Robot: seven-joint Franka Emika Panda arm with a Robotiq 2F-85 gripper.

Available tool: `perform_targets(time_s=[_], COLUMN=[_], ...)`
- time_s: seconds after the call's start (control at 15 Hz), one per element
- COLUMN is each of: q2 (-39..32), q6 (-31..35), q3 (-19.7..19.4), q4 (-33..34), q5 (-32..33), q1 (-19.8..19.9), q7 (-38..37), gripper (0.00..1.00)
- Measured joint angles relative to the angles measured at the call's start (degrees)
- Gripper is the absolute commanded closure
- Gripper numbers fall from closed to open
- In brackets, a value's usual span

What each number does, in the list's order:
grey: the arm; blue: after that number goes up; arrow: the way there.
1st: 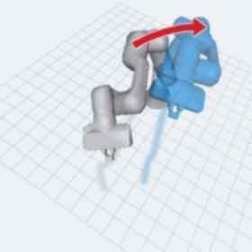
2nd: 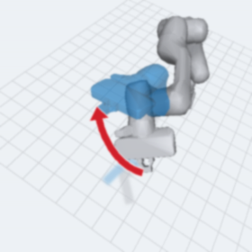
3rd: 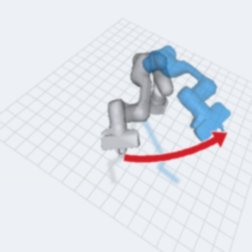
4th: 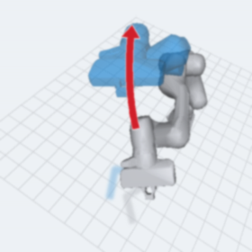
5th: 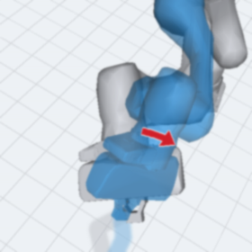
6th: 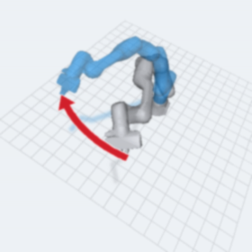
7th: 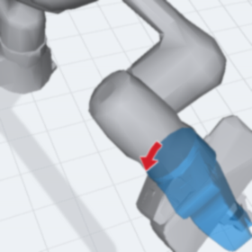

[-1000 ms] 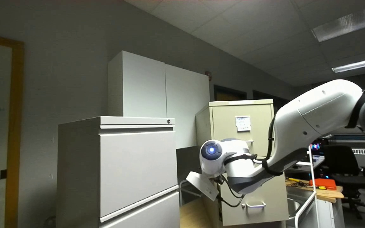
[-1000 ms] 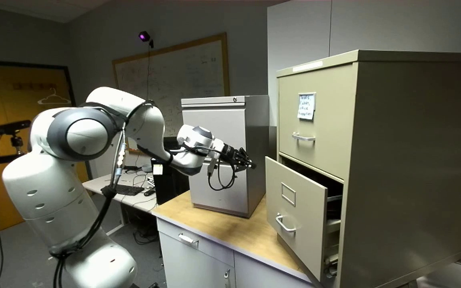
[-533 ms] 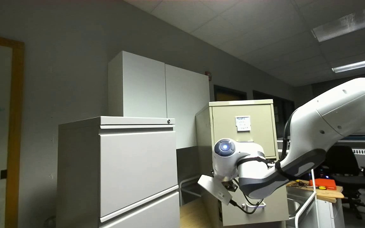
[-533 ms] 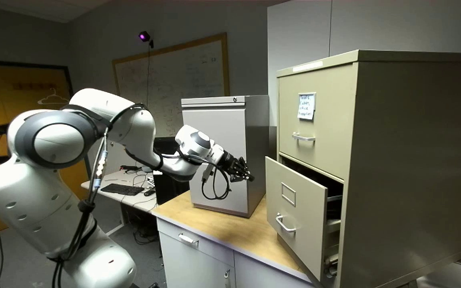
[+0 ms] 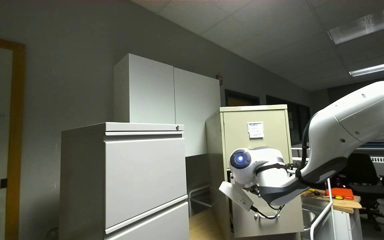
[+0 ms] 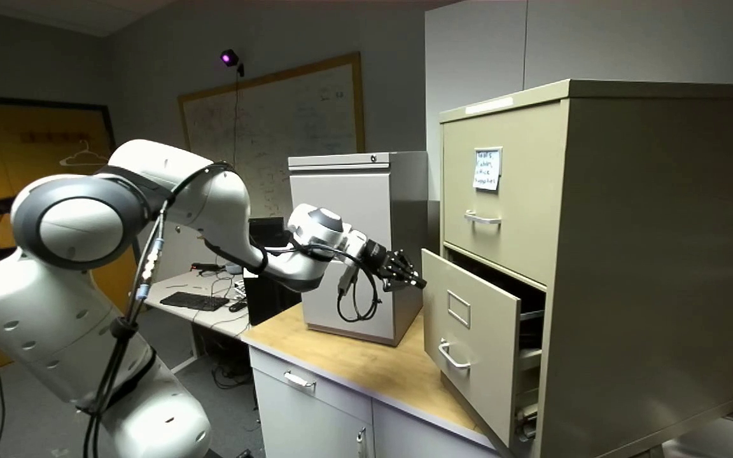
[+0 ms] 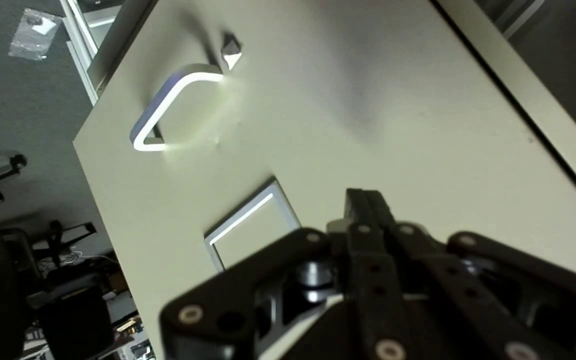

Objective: Close the bottom drawer

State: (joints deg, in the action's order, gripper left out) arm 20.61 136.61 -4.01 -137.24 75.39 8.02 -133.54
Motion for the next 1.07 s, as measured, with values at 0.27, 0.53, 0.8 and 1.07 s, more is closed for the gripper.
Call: perform_targets(time_s=[0.27, 0.53, 0.8, 1.07], q2=[-3.63, -6.69, -7.59, -8.47], q6=[-0.79, -2.91, -4.96, -6.76], q3=[0.01, 0.04, 0.03, 0.02], q4=[3.04, 6.03, 7.13, 8.69], q5=[1.11, 1.14, 0.11, -2.92], q1=[-0.27, -0.94, -1.69, -2.21], q7=[-0.07, -0.07, -0.07, 0.44], gripper=[1.0, 1.0, 1.0, 1.0])
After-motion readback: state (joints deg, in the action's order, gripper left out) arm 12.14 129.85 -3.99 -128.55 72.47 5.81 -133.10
